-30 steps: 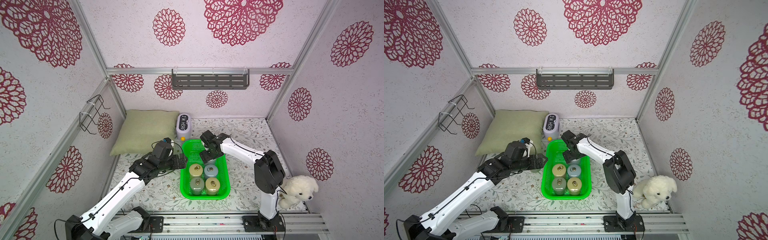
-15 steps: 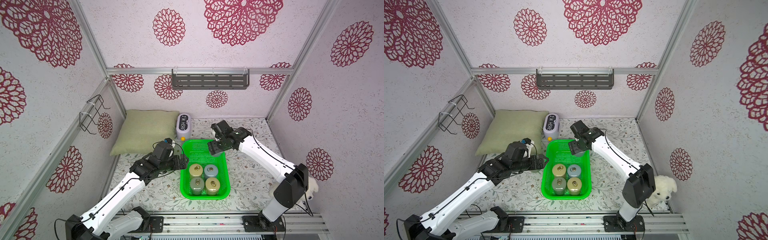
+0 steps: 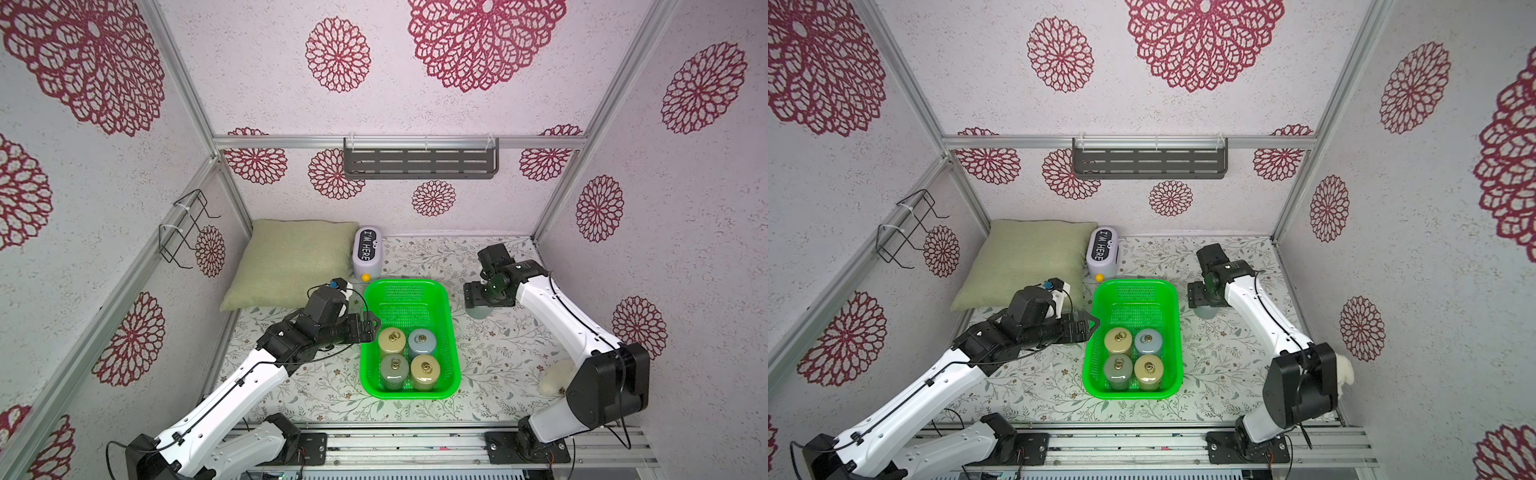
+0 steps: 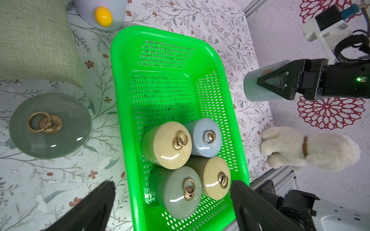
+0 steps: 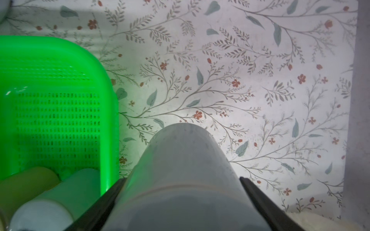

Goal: Take the tea canister out of the basket
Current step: Pick up the tea canister from the basket, then place the tea canister at the center of the board.

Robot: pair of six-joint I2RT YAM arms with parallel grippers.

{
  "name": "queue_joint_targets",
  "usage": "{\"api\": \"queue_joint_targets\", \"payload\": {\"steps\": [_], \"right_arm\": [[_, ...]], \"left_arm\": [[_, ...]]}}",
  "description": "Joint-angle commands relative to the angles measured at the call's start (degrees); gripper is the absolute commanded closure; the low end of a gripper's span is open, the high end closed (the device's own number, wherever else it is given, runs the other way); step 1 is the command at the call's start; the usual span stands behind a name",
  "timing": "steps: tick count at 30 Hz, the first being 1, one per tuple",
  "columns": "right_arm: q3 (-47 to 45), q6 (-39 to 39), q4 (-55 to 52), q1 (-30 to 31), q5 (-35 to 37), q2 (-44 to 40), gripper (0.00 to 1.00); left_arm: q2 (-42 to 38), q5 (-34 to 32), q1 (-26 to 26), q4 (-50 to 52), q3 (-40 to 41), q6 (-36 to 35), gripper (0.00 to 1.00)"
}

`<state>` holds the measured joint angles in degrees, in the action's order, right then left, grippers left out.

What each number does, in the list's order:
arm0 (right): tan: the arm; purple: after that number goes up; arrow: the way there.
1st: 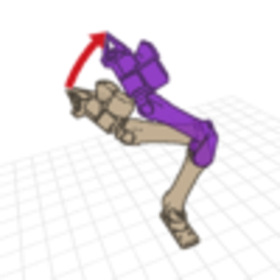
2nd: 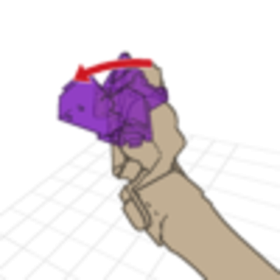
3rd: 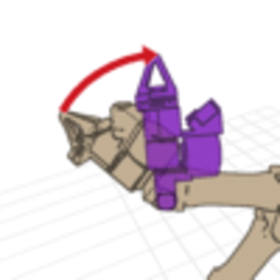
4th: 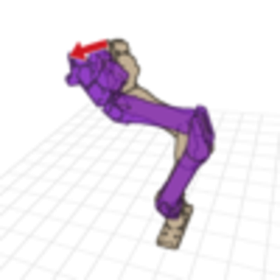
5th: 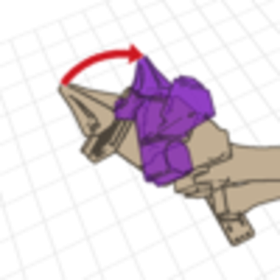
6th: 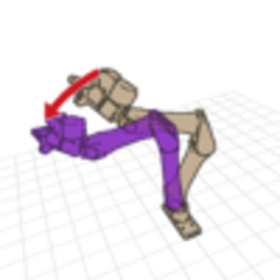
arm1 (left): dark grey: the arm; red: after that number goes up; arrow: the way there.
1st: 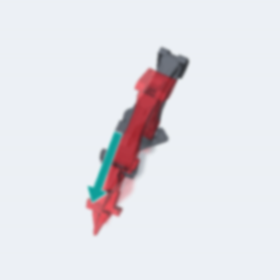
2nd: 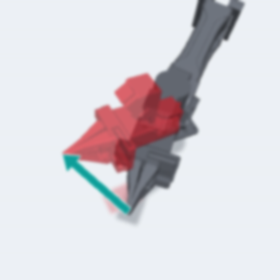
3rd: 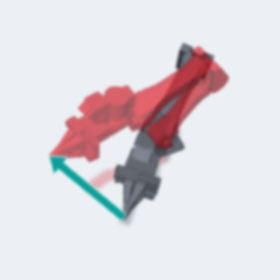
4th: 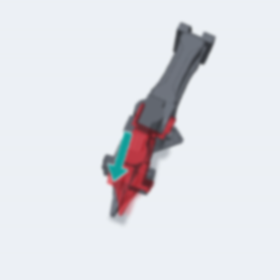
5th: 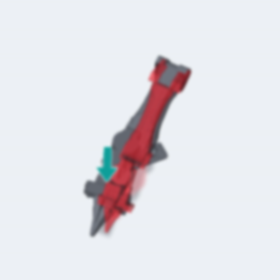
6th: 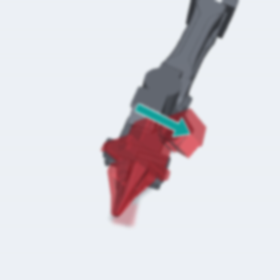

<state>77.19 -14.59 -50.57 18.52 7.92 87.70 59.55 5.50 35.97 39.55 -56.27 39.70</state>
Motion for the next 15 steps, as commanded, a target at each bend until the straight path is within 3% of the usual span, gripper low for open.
{"api": "queue_joint_targets", "payload": {"steps": [1,15], "right_arm": [[1.2,-0.5,4.3,-0.2,0.8,1.1,0.29],[3.0,-2.0,9.9,-2.2,0.3,13.2,0.29]], "left_arm": [[-0.9,-0.2,0.6,-1.6,0.6,0.2,0.03],[-1.3,-1.8,0.8,-1.4,0.9,0.2,0.03]]}}
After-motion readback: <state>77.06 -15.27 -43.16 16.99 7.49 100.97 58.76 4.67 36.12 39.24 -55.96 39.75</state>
